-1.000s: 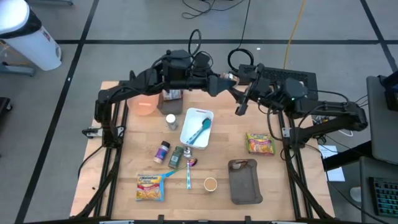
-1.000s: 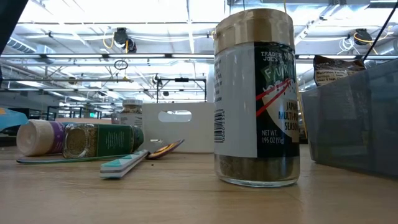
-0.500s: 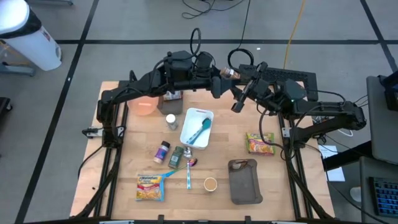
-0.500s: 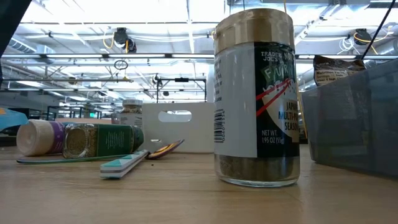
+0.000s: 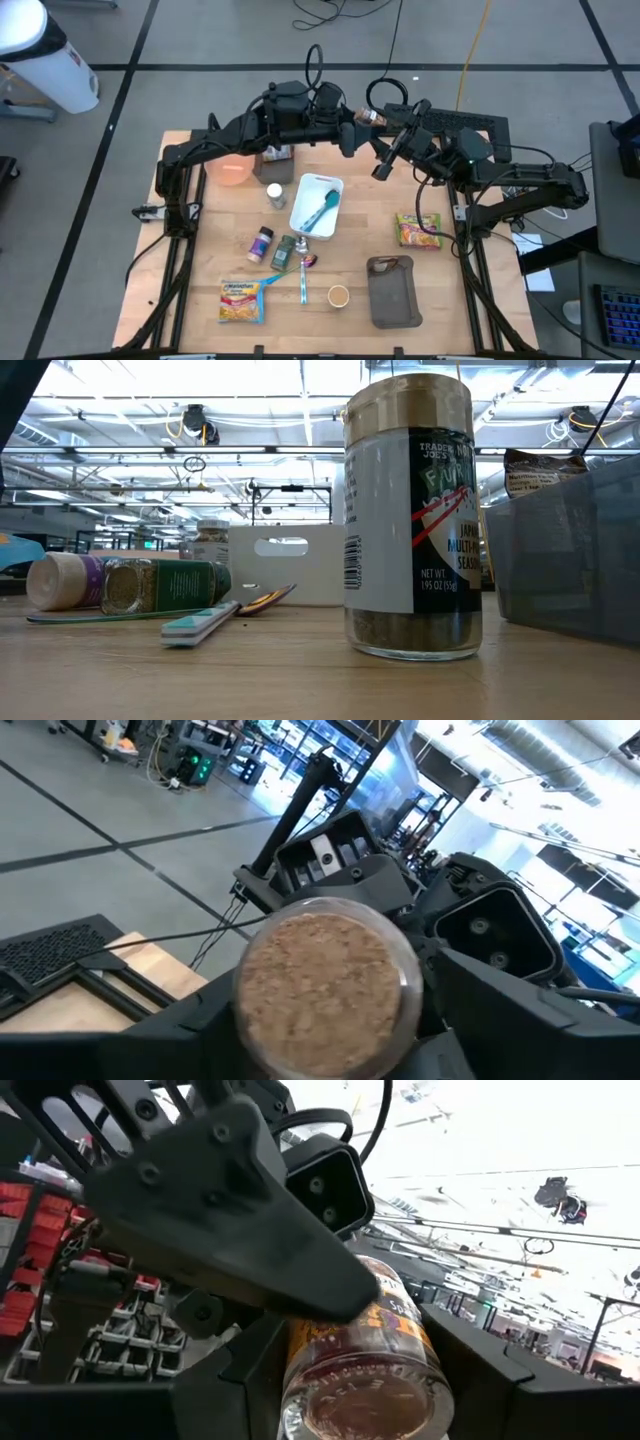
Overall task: Pick & Place Food Item
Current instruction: Put the brown seasoning bottle into the bottom black bin
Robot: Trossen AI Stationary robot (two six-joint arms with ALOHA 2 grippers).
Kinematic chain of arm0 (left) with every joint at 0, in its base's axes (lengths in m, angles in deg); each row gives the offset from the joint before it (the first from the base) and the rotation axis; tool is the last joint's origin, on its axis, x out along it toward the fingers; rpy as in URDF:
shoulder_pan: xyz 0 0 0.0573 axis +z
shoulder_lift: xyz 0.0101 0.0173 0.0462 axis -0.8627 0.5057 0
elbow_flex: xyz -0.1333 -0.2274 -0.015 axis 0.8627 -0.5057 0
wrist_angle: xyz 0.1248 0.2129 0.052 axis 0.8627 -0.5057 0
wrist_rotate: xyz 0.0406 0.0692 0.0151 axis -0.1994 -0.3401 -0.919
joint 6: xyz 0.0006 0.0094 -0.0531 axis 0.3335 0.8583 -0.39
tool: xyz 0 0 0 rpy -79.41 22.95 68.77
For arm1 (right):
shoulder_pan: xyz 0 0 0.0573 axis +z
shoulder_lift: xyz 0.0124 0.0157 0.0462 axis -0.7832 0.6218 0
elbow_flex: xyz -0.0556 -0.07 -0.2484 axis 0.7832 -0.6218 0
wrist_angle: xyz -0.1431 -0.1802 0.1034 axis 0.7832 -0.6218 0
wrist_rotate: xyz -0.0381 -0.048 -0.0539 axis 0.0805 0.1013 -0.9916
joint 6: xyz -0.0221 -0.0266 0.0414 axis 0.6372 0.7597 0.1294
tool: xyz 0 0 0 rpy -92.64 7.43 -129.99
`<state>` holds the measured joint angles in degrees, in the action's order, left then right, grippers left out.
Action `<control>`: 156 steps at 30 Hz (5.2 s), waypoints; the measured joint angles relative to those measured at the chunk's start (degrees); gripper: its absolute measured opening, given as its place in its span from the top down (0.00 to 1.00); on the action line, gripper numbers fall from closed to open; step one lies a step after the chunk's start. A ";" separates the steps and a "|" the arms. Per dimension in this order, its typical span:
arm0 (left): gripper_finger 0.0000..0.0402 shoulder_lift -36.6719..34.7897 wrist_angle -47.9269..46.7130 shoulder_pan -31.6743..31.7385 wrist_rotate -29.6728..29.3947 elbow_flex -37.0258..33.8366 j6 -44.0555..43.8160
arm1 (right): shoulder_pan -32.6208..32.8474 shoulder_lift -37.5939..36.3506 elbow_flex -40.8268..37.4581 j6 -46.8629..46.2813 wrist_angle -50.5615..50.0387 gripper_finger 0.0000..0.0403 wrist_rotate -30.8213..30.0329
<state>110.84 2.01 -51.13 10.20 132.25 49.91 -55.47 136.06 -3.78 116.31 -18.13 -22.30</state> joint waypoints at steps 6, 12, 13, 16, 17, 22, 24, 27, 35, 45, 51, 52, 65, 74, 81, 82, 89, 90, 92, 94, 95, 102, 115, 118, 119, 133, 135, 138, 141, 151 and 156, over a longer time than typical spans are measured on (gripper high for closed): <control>0.50 -0.04 -0.21 0.27 0.08 0.00 0.24 | 0.08 -0.07 0.00 0.51 0.20 0.54 0.42; 0.49 -0.07 -0.24 0.44 1.24 0.00 1.10 | 0.70 -0.07 0.00 1.54 0.01 0.54 0.29; 0.48 -0.07 -0.28 0.44 1.20 0.00 1.34 | 0.69 -0.09 0.00 1.49 -0.23 0.54 0.76; 0.48 -0.07 -0.37 0.44 1.14 0.00 2.42 | 0.63 -0.11 0.00 1.42 -0.63 0.54 1.22; 0.49 -0.07 -0.41 0.44 1.16 0.00 2.66 | 0.63 -0.11 0.00 1.52 -0.76 0.54 1.31; 0.50 -0.07 -0.81 0.48 2.32 0.00 4.24 | 0.63 -0.15 0.00 1.52 -1.75 0.50 1.46; 0.50 -0.07 -0.57 0.38 3.25 0.00 5.58 | 0.66 -0.07 0.00 0.49 -2.36 0.42 1.45; 0.50 -0.07 -1.15 0.31 4.01 0.00 6.89 | 0.66 0.15 -0.09 -0.62 -3.28 0.33 1.48; 0.50 -0.21 -3.24 0.52 4.06 0.00 10.25 | 1.42 0.02 -0.04 -0.86 -5.75 0.30 3.12; 0.50 -3.52 -18.44 1.55 2.35 0.00 23.12 | 3.28 -4.00 -0.04 -7.29 -19.19 0.33 3.51; 0.50 -4.59 -30.27 1.00 -1.46 0.00 30.59 | 3.13 -6.13 0.03 -18.46 -22.11 0.34 9.17; 0.50 -4.59 -31.57 0.68 -2.32 0.00 31.86 | 3.13 -6.19 0.04 -20.41 -22.38 0.34 9.81; 0.50 -4.59 -44.95 -3.68 -14.32 0.00 42.06 | 0.22 -2.00 -0.02 -44.98 -27.99 0.34 19.22; 0.50 -4.59 -44.05 -6.07 -14.79 0.00 41.63 | -0.22 2.72 -0.02 -46.75 -22.43 0.40 19.45; 0.50 -4.57 -44.45 -7.13 -14.82 0.00 41.63 | -1.18 2.14 0.00 -46.44 -22.43 0.62 19.47; 0.50 -4.57 -44.26 -7.16 -14.82 0.00 41.63 | -1.32 2.12 0.00 -46.45 -22.51 0.66 19.49; 0.50 -4.57 -43.37 -7.13 -14.84 0.00 41.72 | -1.27 2.12 0.00 -46.05 -24.30 0.89 20.61; 0.50 -4.57 -43.14 -7.15 -14.82 0.00 41.79 | -1.27 2.12 0.00 -45.97 -24.28 0.92 21.06; 0.50 -4.57 -42.09 -7.15 -14.82 0.00 41.76 | -1.25 2.12 0.00 -45.84 -24.35 0.97 21.06; 0.50 -4.57 -40.34 -7.15 -14.68 0.00 41.77 | -1.25 2.12 0.00 -45.63 -24.35 0.99 21.07; 0.50 -4.57 -39.49 -7.14 -14.17 0.00 41.85 | -1.26 2.12 0.00 -45.64 -24.31 0.99 21.07; 0.50 -4.57 -38.55 -7.13 -13.42 0.00 41.67 | -1.25 2.10 0.00 -45.63 -24.30 1.00 21.07; 0.50 -4.57 -35.82 -7.02 -12.74 0.00 41.47 | -1.27 2.47 0.00 -45.81 -24.27 1.00 22.35; 0.50 -4.59 -33.94 -7.02 -12.70 0.00 41.41 | -1.27 2.40 0.02 -45.83 -24.17 1.00 22.34; 0.50 -4.60 -33.73 -6.90 -12.54 0.00 41.50 | -1.27 2.40 0.06 -45.81 -24.07 1.00 22.36; 0.50 -4.65 -29.57 -6.54 -10.81 0.00 40.91 | -1.20 2.70 -0.04 -45.83 -23.39 1.00 23.12; 0.50 -4.46 -27.39 -6.60 -9.96 0.02 40.91 | -1.18 3.20 -0.07 -45.83 -22.37 1.00 23.45; 0.50 -4.44 -27.06 -6.60 -9.23 0.02 40.70 | -1.16 4.06 -0.15 -45.83 -21.49 1.00 23.69; 0.50 -4.48 -26.81 -6.53 -9.36 0.02 40.74 | -1.22 4.37 -0.07 -46.21 -21.12 1.00 24.28; 0.50 -5.57 -32.40 -6.54 -15.79 0.02 45.10 | -1.20 4.00 -0.07 -45.67 -23.57 1.00 27.06; 0.50 -7.47 -37.81 -6.54 -17.52 0.07 47.56 | -1.98 4.03 -0.07 -48.85 -23.88 0.96 27.24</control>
<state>103.37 -35.79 -57.66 -7.32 132.31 97.46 -57.45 140.10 -3.85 67.46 -42.01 4.94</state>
